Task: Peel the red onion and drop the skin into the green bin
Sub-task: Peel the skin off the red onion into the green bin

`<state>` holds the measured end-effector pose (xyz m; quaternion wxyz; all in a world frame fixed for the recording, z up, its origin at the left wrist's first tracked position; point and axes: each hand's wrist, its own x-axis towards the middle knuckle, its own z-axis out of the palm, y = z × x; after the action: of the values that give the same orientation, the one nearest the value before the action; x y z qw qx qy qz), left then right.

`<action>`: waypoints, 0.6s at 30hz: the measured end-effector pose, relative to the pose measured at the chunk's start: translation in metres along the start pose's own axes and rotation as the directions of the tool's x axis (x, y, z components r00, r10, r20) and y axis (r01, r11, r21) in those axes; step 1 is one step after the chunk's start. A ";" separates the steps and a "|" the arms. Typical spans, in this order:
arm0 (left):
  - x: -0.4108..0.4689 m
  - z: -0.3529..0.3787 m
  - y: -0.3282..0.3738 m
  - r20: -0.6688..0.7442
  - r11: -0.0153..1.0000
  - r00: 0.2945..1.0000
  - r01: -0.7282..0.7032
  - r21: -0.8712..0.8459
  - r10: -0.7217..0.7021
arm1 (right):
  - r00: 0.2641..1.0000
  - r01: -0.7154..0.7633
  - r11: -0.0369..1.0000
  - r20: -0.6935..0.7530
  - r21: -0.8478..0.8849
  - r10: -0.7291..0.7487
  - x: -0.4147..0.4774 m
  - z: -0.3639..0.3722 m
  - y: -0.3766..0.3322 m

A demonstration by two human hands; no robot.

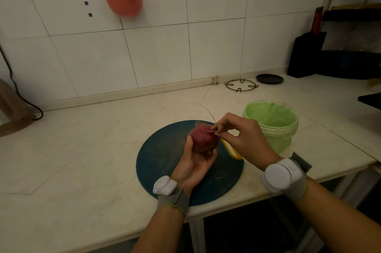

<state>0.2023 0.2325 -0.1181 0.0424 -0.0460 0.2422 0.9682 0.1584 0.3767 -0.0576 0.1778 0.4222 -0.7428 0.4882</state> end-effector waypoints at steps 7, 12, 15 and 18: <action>0.002 -0.003 0.000 0.008 0.999 0.999 -0.042 -0.020 0.042 | 0.999 0.021 1.000 0.029 -0.015 -0.020 -0.001 0.002 -0.004; 0.001 -0.003 0.001 0.068 0.998 0.996 -0.055 -0.038 0.057 | 0.996 -0.037 0.999 0.087 0.031 0.034 -0.009 0.007 -0.007; 0.000 -0.002 0.001 0.077 0.998 0.995 -0.055 -0.037 0.058 | 0.991 -0.067 0.996 0.116 0.055 0.060 -0.011 0.009 -0.009; -0.001 -0.001 0.001 0.083 0.998 0.996 -0.043 -0.037 0.046 | 0.986 -0.088 0.993 0.149 0.072 0.077 -0.011 0.009 -0.012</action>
<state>0.2037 0.2311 -0.1181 0.0302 -0.0009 0.2243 0.9740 0.1759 0.3715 -0.0618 0.0859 0.4323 -0.7509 0.4918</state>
